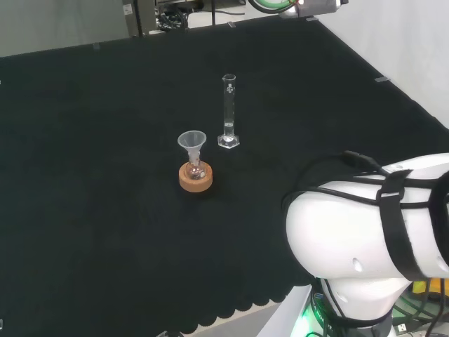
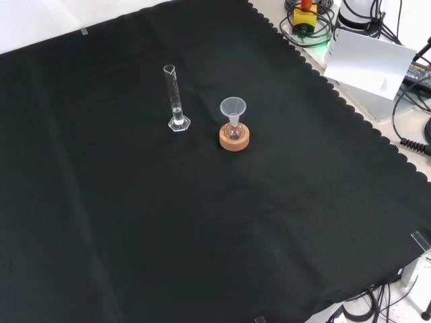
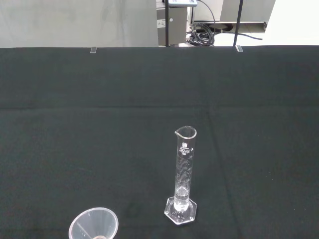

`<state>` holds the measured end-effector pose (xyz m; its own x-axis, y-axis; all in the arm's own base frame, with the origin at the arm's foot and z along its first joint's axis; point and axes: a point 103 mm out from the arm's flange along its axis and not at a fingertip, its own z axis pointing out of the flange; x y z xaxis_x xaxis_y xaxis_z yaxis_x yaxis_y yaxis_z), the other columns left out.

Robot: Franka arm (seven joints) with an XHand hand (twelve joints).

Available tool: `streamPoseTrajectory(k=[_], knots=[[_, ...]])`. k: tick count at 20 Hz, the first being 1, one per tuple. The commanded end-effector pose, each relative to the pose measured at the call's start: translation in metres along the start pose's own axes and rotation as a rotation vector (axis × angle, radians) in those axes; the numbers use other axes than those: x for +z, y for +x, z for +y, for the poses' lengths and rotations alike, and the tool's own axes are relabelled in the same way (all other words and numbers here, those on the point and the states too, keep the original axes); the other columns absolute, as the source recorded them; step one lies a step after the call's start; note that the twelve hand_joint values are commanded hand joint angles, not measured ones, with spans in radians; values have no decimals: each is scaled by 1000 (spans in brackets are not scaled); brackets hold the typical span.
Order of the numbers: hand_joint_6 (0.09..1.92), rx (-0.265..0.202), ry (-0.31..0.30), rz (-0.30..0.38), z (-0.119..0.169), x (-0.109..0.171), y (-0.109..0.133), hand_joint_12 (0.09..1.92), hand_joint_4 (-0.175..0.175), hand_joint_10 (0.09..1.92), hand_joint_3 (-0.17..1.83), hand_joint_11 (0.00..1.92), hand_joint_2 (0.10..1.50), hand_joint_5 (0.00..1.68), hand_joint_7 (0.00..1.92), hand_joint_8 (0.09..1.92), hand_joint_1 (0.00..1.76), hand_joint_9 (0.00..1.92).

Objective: Pick up the graduated cylinder.

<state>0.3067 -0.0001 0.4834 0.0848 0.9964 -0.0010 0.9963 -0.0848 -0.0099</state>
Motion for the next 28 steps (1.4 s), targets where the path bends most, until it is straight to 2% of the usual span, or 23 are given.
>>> streamPoseTrajectory(k=[1, 4, 9, 13, 17, 20, 23, 28], knots=[[182, -4, -14, -35, -6, -1, 30, 1341, -6, 670, 547, 78, 1095, 122, 0, 412, 192, 124], [87, -8, -8, -14, -5, -3, 29, 1392, -6, 684, 386, 46, 1188, 170, 0, 389, 160, 111], [87, -7, -15, -33, -6, -3, 36, 1398, -7, 687, 350, 42, 1208, 182, 0, 385, 157, 110], [87, 10, 10, 3, 7, 6, 16, 1399, -8, 690, 344, 42, 1209, 184, 1, 391, 160, 118], [87, 14, 25, 22, 32, 33, -19, 1402, -11, 692, 321, 45, 1214, 190, 0, 427, 171, 129], [87, 12, 26, 35, 47, 53, -35, 1403, -15, 694, 309, 53, 1212, 195, 2, 447, 188, 141], [87, 15, 32, 43, 64, 76, -46, 1402, -19, 696, 301, 58, 1209, 202, 5, 462, 206, 152], [87, 8, 47, 53, 96, 119, -50, 1400, -25, 698, 290, 65, 1201, 213, 12, 487, 241, 171]])
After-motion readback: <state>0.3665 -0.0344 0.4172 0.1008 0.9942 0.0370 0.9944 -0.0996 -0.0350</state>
